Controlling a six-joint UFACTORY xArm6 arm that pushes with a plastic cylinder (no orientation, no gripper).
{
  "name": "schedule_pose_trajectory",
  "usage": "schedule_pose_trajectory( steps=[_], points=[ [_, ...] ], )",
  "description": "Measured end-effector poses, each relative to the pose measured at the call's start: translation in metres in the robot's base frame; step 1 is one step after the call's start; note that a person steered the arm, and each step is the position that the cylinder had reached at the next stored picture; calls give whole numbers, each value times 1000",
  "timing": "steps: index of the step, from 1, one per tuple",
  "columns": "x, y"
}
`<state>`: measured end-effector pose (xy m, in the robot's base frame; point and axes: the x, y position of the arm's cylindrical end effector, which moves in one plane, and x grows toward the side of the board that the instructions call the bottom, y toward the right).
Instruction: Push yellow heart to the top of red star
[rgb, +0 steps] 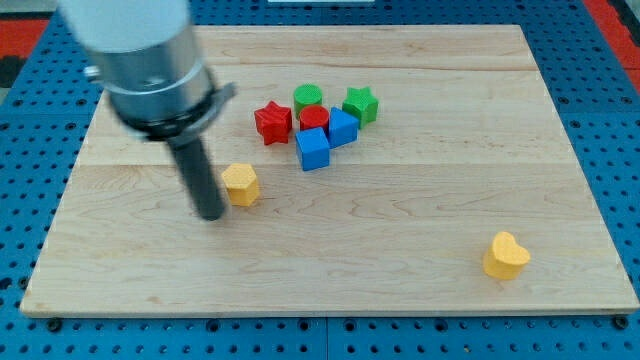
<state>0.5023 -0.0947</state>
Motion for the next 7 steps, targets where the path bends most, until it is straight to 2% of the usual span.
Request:
schedule_pose_trajectory(
  steps=[1,2,3,5,6,7],
  points=[
    [-32,48],
    [-41,35],
    [-9,79],
    [-4,331],
    [50,362],
    [86,306]
  ],
)
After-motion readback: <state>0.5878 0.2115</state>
